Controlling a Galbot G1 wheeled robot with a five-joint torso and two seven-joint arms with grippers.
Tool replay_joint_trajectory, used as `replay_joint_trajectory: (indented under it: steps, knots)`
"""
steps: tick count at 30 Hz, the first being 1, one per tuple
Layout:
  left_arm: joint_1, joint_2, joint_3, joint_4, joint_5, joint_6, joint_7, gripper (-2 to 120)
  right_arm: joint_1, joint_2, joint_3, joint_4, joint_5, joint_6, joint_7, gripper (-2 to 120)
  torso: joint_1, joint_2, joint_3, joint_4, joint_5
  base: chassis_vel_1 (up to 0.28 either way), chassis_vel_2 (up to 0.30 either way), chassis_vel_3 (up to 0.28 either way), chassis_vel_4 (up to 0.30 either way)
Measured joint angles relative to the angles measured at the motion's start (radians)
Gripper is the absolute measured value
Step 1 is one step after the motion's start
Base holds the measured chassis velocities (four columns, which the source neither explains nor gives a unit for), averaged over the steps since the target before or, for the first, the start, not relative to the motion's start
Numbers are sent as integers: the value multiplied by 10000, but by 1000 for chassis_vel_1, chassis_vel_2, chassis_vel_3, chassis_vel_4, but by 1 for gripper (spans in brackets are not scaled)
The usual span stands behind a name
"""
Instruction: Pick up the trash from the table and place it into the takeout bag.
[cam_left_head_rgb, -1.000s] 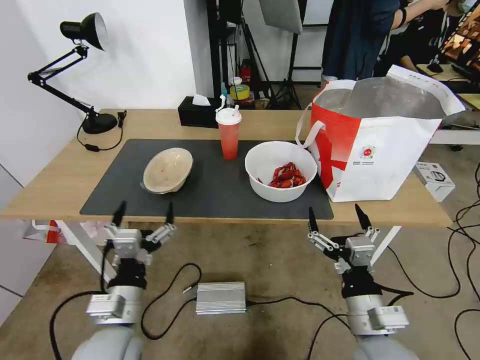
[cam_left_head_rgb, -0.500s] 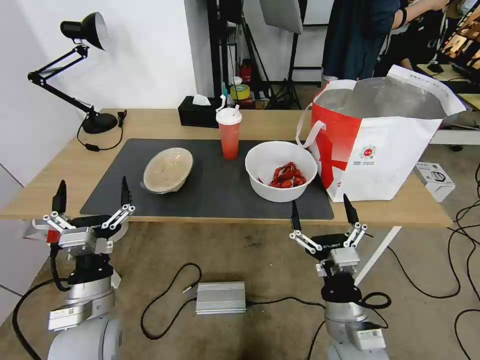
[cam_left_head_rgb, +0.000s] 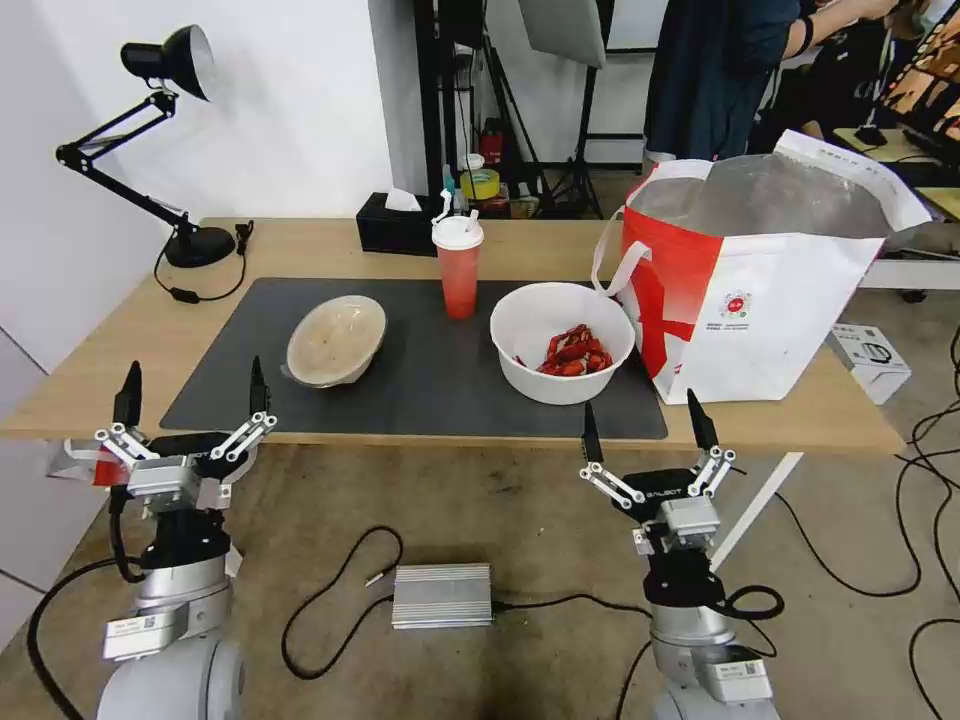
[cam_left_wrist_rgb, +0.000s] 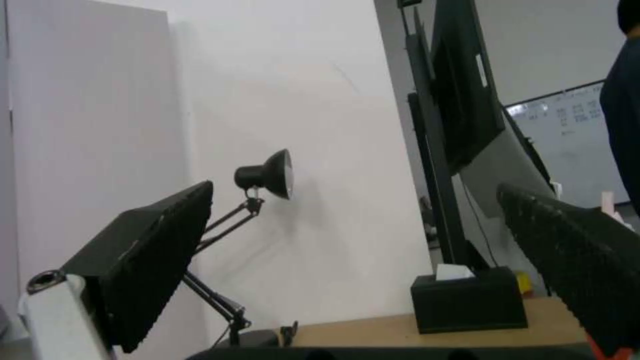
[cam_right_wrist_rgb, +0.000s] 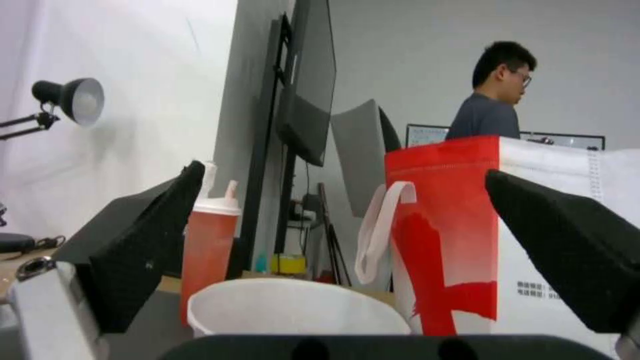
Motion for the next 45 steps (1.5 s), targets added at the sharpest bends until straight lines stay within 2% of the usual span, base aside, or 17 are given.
replay_joint_trajectory:
  steps: [16, 37, 45]
  knots:
    - [-7, 56, 69, 336, 278, -279, 456, 100, -13, -186, -19, 380, 650, -395, -393, 100, 0, 0, 0, 0, 1, 0, 0, 0, 0]
    - [-32, 47, 108, 487, 300, -346, 548, 100, 173, -341, -82, 563, 784, -825, -713, 100, 0, 0, 0, 0, 0, 0, 0, 0, 0]
    - [-32, 58, 109, 486, 287, -363, 585, 100, 425, -724, -170, 1206, 782, -1934, -719, 100, 0, 0, 0, 0, 0, 0, 0, 0, 0]
